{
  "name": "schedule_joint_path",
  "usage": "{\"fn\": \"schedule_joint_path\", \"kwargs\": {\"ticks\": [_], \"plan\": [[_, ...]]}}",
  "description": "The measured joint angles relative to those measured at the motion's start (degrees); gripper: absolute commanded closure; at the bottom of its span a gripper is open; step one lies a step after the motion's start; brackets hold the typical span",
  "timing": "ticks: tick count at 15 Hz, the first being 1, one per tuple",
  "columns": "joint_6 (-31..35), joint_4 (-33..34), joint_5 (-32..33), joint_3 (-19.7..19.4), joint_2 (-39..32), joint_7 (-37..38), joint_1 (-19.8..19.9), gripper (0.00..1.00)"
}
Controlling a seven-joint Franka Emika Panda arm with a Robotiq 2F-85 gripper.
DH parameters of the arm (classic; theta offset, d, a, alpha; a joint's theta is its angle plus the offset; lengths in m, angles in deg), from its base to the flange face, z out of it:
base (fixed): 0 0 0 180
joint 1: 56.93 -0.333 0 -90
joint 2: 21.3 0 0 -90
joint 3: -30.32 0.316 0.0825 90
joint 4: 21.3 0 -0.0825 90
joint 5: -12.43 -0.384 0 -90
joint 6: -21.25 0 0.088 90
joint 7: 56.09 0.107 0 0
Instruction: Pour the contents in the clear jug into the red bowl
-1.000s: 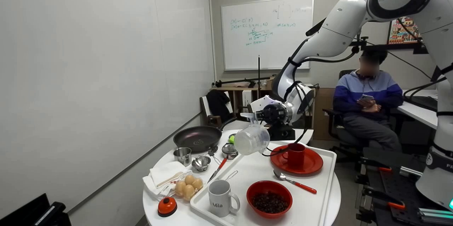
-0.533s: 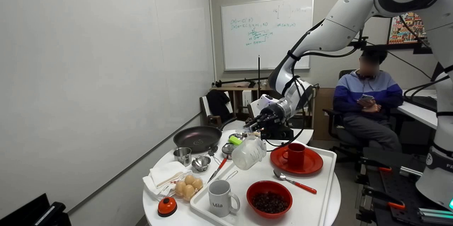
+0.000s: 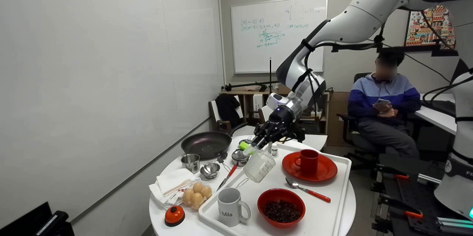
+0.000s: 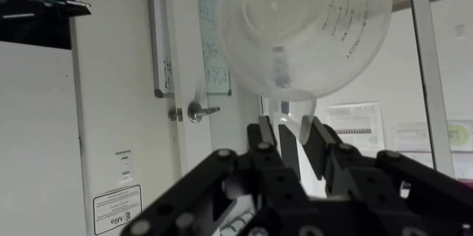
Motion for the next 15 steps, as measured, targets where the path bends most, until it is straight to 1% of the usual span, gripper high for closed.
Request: {"fn": "schedule_joint_path", "kwargs": {"ticks": [5, 10, 12, 15], "plan": [[16.68, 0.00, 3.84, 1.95, 2.20, 0.14, -1.37, 0.92], [33.41, 0.00, 11.02, 3.89, 2.30, 2.08, -3.20, 0.92], [38.27, 0.00, 14.91, 3.91, 1.80, 4.40, -4.86, 0.92], [42.30, 0.01, 21.86, 3.81, 0.37, 9.77, -6.84, 0.92]]}}
